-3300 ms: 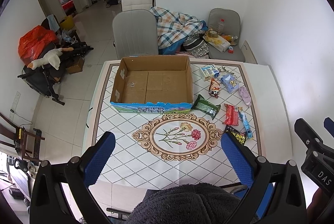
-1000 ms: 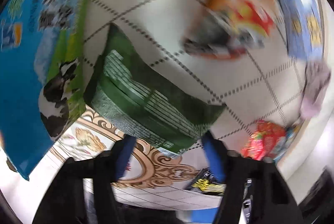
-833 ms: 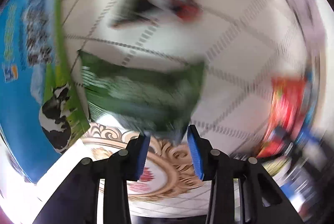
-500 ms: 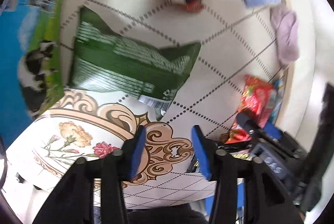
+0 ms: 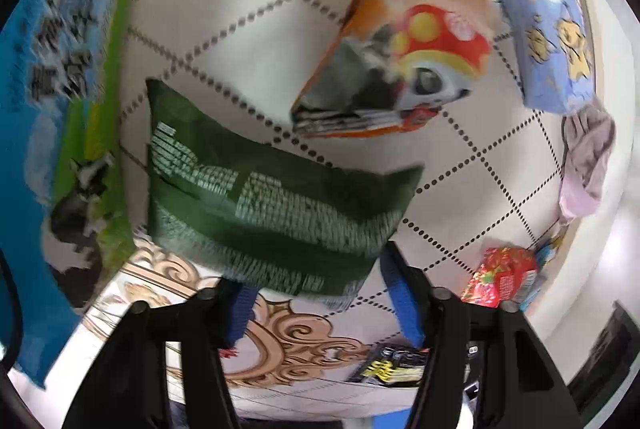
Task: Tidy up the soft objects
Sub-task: 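Grasp the green snack bag with the left tool while the right tool grasps the red pack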
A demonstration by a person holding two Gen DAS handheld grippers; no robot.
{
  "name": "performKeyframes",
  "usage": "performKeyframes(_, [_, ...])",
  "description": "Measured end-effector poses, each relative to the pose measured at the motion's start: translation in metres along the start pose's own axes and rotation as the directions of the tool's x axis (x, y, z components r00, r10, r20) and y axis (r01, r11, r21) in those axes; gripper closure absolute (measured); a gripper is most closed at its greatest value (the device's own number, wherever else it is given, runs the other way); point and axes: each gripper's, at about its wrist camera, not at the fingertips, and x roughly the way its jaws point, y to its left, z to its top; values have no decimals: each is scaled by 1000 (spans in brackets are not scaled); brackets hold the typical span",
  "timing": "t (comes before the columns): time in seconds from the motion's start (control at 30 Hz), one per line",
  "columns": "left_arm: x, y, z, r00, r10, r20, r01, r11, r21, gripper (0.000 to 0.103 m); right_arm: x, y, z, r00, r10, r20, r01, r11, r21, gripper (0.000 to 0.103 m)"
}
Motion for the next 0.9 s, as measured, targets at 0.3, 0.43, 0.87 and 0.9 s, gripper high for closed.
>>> performKeyframes(0.3, [16, -26, -86, 998, 50, 31, -54, 990, 128, 94, 1, 2, -7, 1000, 18, -9, -18, 1000, -13, 52])
performKeyframes(0.43, [34, -24, -136, 999, 49, -3, -48, 981, 186, 95, 1, -6, -6, 1000, -2, -10, 2, 999, -39, 52])
performKeyframes(0.87, [9, 44, -190, 970, -240, 41, 244, 951, -189, 40, 0, -9, 5, 1000, 14, -26, -14, 1000, -22, 50])
performKeyframes(0.9, [11, 50, -192, 968, -242, 60, 250, 942, -226, 38, -2, -13, 5, 1000, 14, -24, -14, 1000, -18, 50])
